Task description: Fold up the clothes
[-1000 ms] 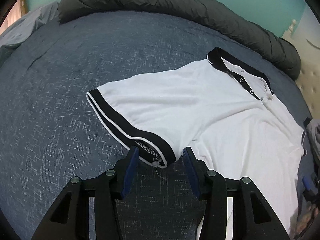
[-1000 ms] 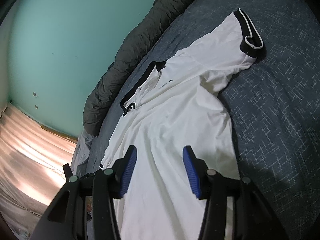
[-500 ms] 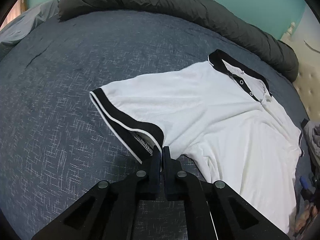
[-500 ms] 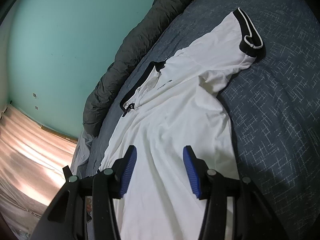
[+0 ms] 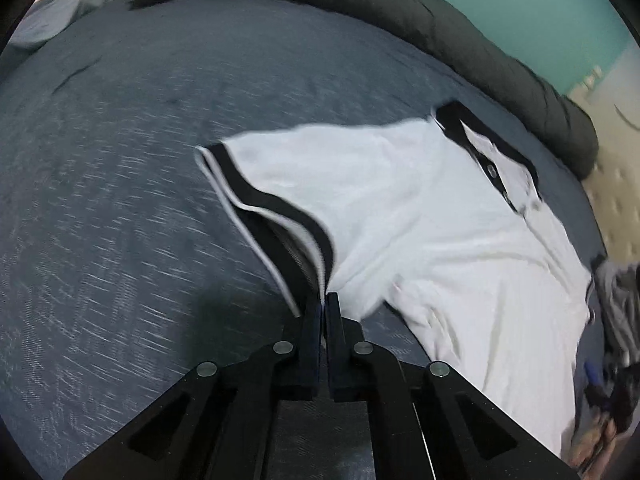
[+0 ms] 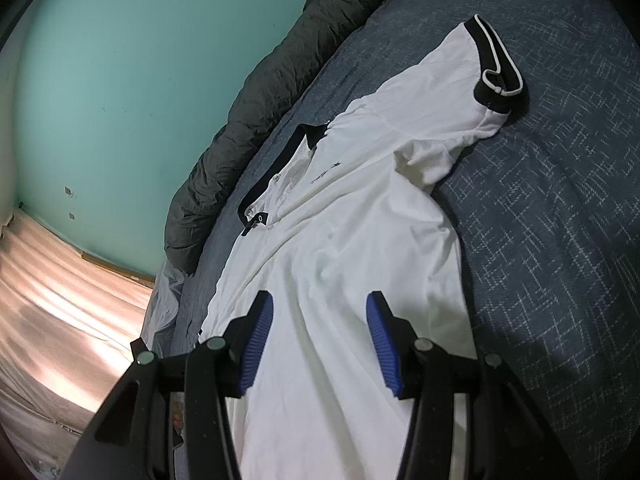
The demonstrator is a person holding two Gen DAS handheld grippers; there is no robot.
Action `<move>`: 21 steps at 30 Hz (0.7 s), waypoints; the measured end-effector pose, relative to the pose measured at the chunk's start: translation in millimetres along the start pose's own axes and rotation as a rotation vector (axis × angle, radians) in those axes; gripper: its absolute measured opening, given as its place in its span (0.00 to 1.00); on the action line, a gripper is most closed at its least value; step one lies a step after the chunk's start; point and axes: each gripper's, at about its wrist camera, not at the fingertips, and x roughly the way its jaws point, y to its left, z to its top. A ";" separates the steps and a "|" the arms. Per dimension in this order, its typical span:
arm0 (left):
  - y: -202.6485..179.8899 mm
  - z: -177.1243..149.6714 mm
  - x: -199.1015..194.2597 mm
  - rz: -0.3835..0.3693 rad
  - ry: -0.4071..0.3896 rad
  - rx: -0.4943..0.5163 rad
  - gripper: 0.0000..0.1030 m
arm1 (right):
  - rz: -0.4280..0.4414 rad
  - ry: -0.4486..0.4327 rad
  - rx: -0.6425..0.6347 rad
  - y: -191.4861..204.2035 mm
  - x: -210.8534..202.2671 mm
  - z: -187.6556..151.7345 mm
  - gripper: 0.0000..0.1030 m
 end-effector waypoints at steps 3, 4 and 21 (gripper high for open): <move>3.9 -1.8 -0.2 -0.005 0.009 -0.023 0.02 | 0.001 0.002 -0.003 0.7 0.6 0.2 0.48; 5.2 -2.4 -0.2 -0.007 0.012 -0.030 0.02 | 0.002 0.002 -0.004 1.1 0.6 0.4 0.48; 41.8 10.5 -39.5 -0.048 -0.095 -0.186 0.32 | 0.004 0.003 -0.015 2.4 0.2 2.1 0.48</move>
